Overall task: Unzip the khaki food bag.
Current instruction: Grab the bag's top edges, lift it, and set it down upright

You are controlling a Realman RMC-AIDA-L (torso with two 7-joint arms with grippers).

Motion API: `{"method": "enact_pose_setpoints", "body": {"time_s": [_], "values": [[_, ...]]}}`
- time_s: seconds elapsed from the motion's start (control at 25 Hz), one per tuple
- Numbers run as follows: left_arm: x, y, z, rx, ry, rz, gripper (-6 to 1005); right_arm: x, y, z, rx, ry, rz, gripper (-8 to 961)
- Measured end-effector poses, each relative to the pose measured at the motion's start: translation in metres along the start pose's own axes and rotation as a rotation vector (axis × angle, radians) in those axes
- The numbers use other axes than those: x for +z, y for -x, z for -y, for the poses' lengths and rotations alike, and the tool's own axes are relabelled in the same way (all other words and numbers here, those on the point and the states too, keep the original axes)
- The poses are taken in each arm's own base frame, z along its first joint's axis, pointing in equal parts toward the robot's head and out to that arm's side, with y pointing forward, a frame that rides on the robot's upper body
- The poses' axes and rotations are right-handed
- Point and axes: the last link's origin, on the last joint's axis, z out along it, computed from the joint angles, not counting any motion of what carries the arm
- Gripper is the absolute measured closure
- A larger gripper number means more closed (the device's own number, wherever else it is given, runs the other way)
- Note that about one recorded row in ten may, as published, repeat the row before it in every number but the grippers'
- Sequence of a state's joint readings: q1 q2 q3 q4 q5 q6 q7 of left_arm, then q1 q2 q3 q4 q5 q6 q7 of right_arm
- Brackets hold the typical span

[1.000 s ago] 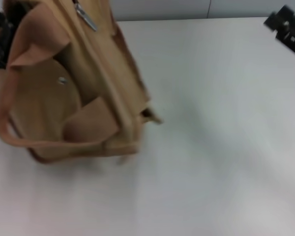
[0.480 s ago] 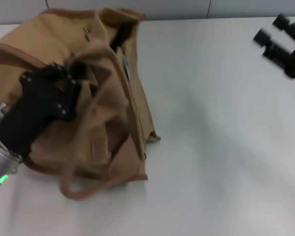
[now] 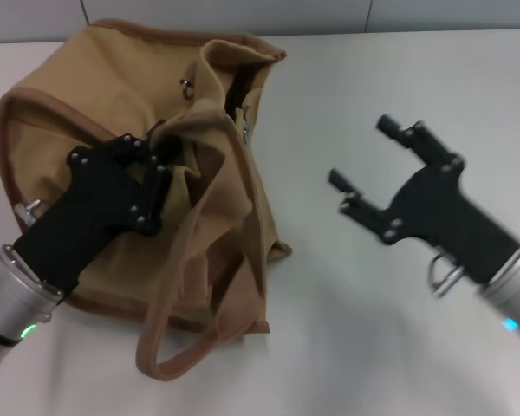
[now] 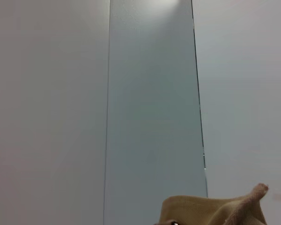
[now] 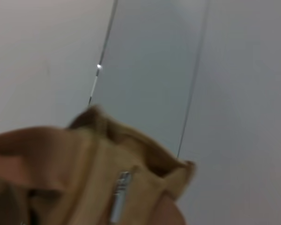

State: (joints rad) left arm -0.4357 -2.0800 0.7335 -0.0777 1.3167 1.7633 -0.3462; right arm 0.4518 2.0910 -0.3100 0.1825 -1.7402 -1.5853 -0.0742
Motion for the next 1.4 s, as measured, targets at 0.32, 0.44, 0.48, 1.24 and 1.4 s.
{"method": "enact_pose_setpoints", "body": {"time_s": [0.32, 0.44, 0.48, 1.24, 1.4], "values": [[0.006, 0.003, -0.002, -0.013, 0.008, 0.013, 905, 0.024, 0.004, -0.029, -0.005, -0.045, -0.019, 180], [0.006, 0.003, -0.002, -0.015, 0.009, 0.013, 903, 0.031, 0.006, -0.031, 0.013, -0.033, -0.012, 180], [0.006, 0.003, -0.002, -0.016, 0.009, 0.013, 902, 0.034, 0.007, -0.031, 0.021, -0.027, -0.007, 180], [0.005, 0.001, -0.008, -0.032, 0.043, 0.002, 888, 0.059, 0.01, -0.034, 0.116, 0.008, -0.016, 180], [0.006, 0.001, -0.008, -0.033, 0.051, 0.002, 885, 0.059, 0.011, -0.035, 0.12, 0.008, -0.013, 203]]}}
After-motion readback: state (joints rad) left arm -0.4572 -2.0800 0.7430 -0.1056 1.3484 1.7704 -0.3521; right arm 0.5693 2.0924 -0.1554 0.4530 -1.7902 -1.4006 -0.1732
